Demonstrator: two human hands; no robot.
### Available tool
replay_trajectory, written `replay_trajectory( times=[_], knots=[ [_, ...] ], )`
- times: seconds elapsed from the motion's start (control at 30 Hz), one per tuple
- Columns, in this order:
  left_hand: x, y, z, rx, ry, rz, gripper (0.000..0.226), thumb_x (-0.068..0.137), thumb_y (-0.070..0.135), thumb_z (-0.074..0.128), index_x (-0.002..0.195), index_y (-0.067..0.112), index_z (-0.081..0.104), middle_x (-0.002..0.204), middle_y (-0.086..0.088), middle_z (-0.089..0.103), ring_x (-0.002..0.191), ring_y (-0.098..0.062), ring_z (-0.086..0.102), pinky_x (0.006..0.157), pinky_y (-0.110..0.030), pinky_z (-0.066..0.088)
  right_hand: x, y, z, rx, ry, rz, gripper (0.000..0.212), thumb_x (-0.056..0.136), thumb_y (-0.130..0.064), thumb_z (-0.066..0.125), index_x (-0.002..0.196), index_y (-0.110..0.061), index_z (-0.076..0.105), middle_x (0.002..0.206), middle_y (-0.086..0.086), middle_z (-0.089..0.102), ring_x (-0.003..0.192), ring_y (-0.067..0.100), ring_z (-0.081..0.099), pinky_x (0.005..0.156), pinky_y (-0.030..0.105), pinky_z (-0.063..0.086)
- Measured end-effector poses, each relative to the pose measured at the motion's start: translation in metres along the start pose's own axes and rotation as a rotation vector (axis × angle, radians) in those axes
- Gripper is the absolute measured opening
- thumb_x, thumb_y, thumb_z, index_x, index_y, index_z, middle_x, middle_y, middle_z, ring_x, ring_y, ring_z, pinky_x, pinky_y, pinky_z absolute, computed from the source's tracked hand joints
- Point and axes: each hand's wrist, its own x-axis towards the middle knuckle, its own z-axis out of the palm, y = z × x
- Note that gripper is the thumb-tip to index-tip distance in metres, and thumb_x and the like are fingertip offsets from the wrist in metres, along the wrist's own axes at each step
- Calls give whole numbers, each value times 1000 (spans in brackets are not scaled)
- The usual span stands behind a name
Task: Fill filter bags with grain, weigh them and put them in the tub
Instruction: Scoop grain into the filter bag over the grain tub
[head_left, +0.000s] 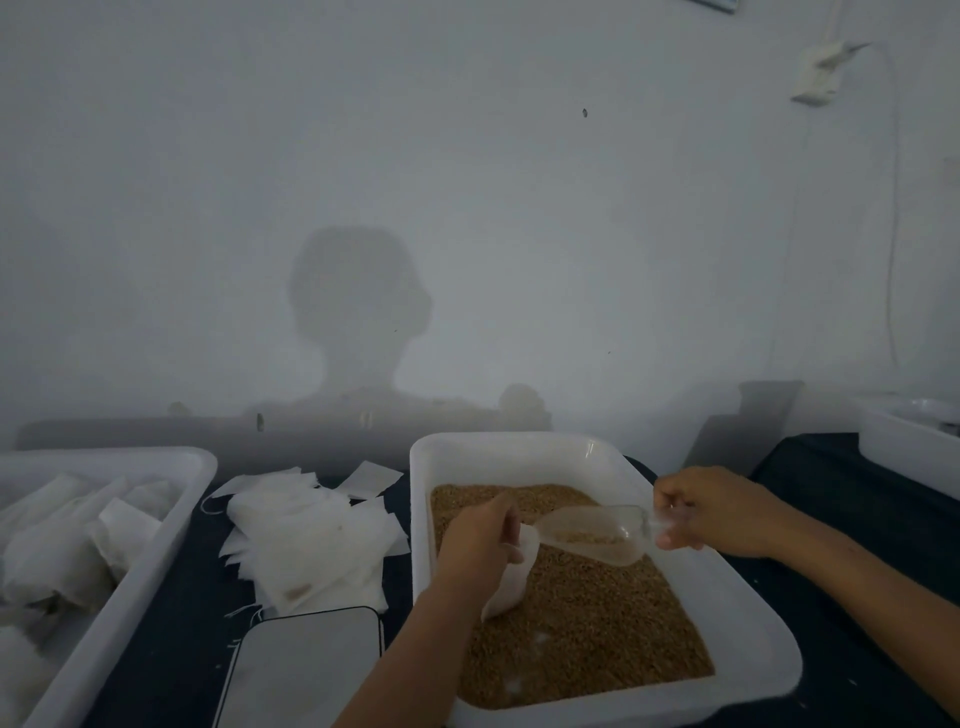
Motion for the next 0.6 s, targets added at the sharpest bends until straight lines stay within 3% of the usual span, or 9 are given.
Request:
replay_trajectory(
  times=[0.2, 0.33, 0.6],
  knots=[
    [-1, 0, 0, 42, -10, 74, 44, 80, 6, 68, 64, 31, 34, 71, 12, 51, 60, 2, 47, 54, -12, 31, 10, -16, -6, -189, 86, -27, 33, 79, -37, 71, 67, -33, 40, 79, -15, 48, 78, 8, 51, 58, 20, 32],
    [-1, 2, -1, 70, -19, 84, 44, 77, 8, 70, 65, 31, 35, 80, 3, 61, 78, -14, 57, 65, -22, 39, 16, -23, -8, -282, 115, -43, 34, 79, -38, 71, 67, -33, 40, 88, -10, 54, 82, 11, 55, 58, 19, 33],
    [0, -1, 1, 70, -18, 93, 30, 76, 10, 72, 74, 21, 44, 77, 4, 56, 72, -11, 49, 63, -23, 36, 16, -24, -9, -315, 97, -22, 36, 78, -39, 72, 66, -33, 38, 86, -11, 52, 81, 9, 53, 57, 17, 31]
  ],
)
